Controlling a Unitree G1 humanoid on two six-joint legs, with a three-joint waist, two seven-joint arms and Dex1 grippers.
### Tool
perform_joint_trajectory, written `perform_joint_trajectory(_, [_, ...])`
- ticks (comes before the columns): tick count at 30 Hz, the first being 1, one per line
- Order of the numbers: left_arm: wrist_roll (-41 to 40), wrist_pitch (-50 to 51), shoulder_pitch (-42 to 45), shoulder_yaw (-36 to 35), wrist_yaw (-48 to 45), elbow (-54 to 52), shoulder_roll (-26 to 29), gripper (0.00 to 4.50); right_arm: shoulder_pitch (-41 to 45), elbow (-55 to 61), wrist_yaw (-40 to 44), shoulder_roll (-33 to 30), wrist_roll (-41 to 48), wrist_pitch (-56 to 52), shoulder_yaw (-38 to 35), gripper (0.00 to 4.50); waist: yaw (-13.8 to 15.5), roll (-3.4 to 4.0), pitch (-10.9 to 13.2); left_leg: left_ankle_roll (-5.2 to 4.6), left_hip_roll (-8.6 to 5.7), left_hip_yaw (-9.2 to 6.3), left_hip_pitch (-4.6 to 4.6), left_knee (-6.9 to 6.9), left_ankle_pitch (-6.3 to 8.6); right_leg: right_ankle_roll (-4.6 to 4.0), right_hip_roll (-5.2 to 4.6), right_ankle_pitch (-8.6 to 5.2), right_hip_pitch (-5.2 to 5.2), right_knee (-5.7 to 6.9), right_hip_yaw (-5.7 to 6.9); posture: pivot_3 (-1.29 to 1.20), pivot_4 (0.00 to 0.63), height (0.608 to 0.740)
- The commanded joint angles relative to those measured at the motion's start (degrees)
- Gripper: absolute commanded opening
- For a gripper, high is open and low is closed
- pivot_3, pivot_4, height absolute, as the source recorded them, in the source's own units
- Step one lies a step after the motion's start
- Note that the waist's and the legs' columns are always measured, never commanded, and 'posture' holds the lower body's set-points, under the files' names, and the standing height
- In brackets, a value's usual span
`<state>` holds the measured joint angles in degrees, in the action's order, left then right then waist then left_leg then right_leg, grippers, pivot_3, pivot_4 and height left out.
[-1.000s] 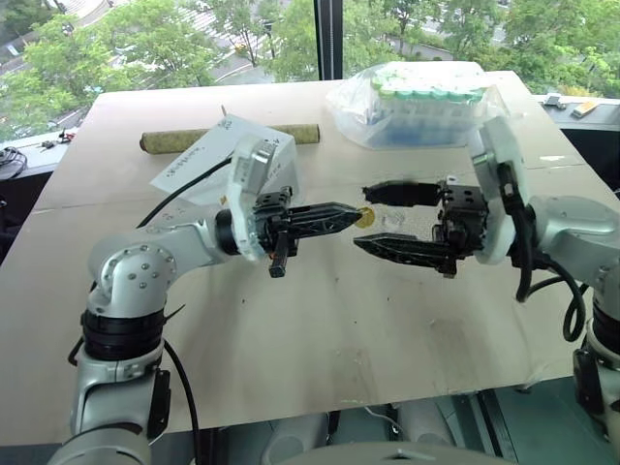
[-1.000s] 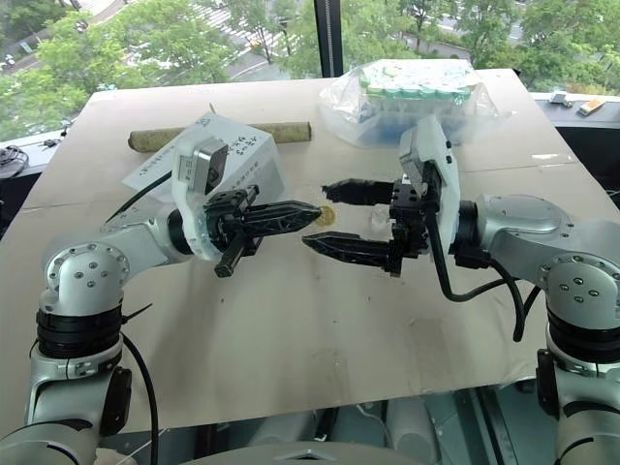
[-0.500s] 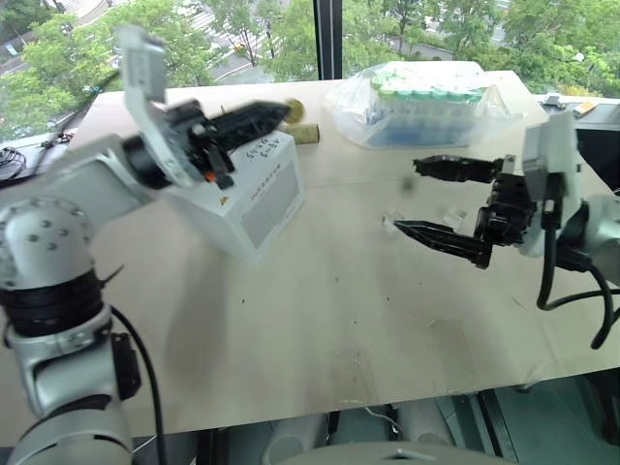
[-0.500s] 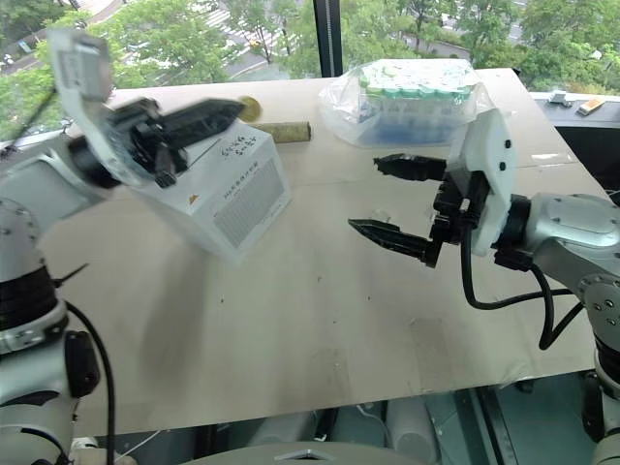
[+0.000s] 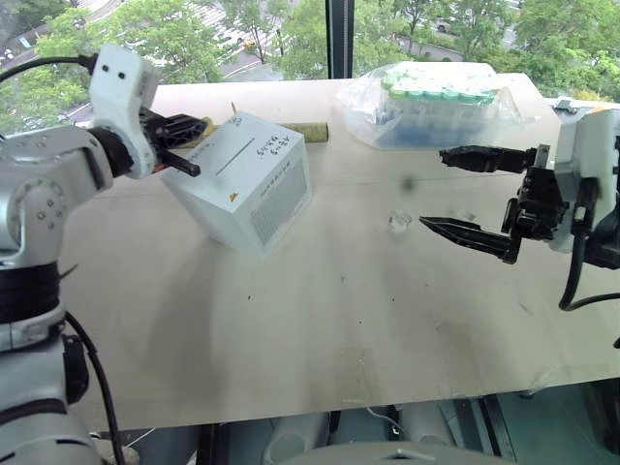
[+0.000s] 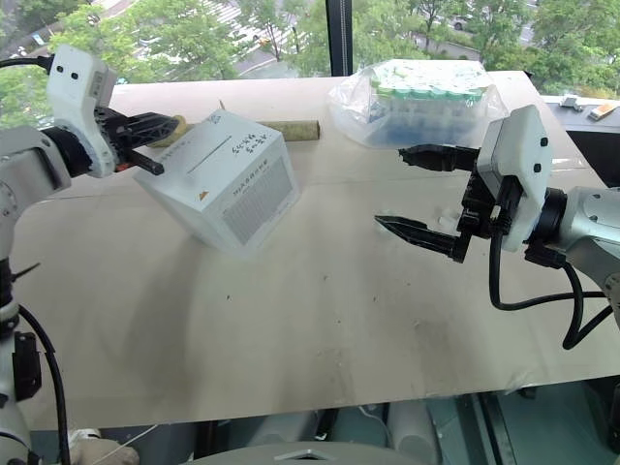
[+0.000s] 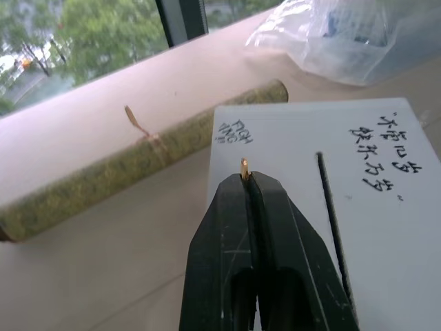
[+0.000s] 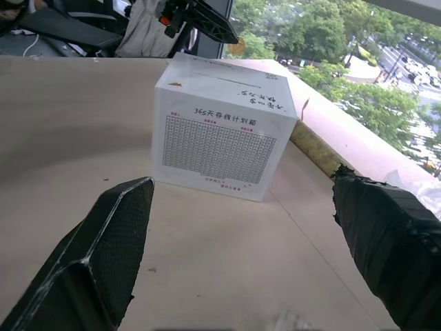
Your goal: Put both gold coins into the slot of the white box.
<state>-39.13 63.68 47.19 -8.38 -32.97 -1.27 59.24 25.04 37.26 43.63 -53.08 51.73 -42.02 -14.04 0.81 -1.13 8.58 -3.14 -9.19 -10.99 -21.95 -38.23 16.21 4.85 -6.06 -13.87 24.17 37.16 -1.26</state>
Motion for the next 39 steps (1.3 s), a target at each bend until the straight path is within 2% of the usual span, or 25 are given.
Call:
perform_joint_trajectory(1, [-0.4,2.8,1.5,0.5,-5.6,2.1,2.9,0.00,-0.8,1.2,0.6,-0.3,-0.8,2.1,-1.7,4.42,-0.1,0.00,0.0,0.00,0.00,0.00,0.00,0.01,0.00,0.00,-0.01,0.00,0.00,-0.01,-0.01,0.00,0.150,0.740])
perform_joint_trajectory(8, [1.5,4.4,4.3,4.6,-12.0,5.9,3.6,0.00,-2.4,3.6,0.8,0.9,0.3,4.4,-2.5,4.42,0.0,0.01,0.0,0.00,0.01,-0.04,0.01,-0.01,0.00,0.00,0.00,0.00,-0.01,0.00,0.02,0.00,0.150,0.740])
perform_joint_trajectory(15, [1.7,5.2,6.3,4.9,-15.9,7.6,2.1,0.00,-3.1,4.8,0.3,0.9,1.2,5.0,-2.6,4.42,-0.1,0.01,0.0,0.00,0.00,-0.04,0.01,-0.03,0.00,0.00,-0.01,0.00,-0.01,0.01,0.02,0.00,0.150,0.740])
perform_joint_trajectory(24, [4.0,4.5,5.8,7.3,-19.8,8.6,2.7,0.00,-3.2,5.1,0.2,0.6,2.0,5.4,-2.8,4.42,-0.2,0.01,0.0,0.00,0.00,-0.04,0.01,-0.03,0.00,0.00,-0.01,0.00,-0.01,0.02,0.02,0.00,0.150,0.740])
perform_joint_trajectory(34, [8.5,3.4,7.4,8.2,-16.1,6.3,-0.6,0.00,-3.3,5.3,-0.1,0.2,0.6,5.4,-2.1,4.42,0.0,0.00,0.0,0.00,0.00,-0.04,0.03,-0.13,0.00,0.00,-0.02,0.00,-0.02,0.19,0.02,0.00,0.150,0.740])
perform_joint_trajectory(39, [8.5,12.9,10.4,7.0,-9.9,3.7,-3.8,0.00,-3.3,5.1,-0.2,0.2,0.0,5.5,-2.0,4.42,0.1,-0.02,0.0,0.00,-0.01,-0.05,0.01,-0.19,0.00,0.00,-0.02,0.00,-0.03,0.27,0.03,0.00,0.150,0.740])
